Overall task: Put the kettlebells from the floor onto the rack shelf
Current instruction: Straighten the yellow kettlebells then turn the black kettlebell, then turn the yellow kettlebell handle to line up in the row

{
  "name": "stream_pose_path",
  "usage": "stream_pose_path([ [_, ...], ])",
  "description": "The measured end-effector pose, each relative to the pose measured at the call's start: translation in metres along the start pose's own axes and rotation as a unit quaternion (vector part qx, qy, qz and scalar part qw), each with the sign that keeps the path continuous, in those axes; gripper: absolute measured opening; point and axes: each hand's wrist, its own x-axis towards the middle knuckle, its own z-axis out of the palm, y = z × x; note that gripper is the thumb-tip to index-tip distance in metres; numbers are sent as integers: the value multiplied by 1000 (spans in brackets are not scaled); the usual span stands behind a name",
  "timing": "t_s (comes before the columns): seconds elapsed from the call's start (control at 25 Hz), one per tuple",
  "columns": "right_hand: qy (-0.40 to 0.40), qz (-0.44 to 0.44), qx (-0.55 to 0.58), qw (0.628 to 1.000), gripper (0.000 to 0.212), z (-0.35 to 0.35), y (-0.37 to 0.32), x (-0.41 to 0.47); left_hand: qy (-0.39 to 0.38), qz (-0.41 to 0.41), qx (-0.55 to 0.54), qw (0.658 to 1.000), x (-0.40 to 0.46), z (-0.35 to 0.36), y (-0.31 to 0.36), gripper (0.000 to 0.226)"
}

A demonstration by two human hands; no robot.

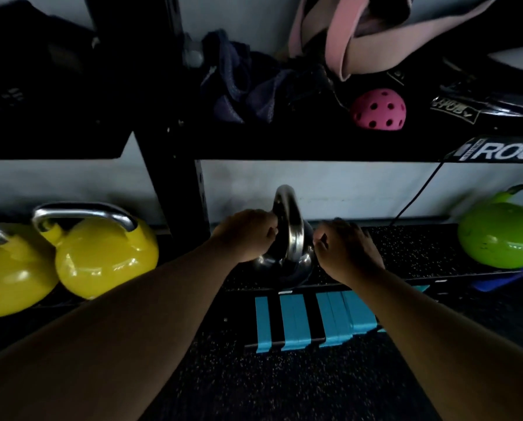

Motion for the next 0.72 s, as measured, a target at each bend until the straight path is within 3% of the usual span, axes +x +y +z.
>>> stream_pose_path([
  [0.2,13,-67,-33,997,20,-9,-51,-25,12,-31,75,997,-69,-25,-26,24],
  [0.4,-23,-98,2,995,14,0,-120,-24,56,-25,97,993,-124,-45,-85,21],
  [0.56,-38,-154,14,987,18,22,-203,-9,70,-47,116,990,-160,-69,-158,25],
  [0.72,-31,-147,41,988,17,42,-293,10,73,-71,132,986,-186,-104,-235,30],
])
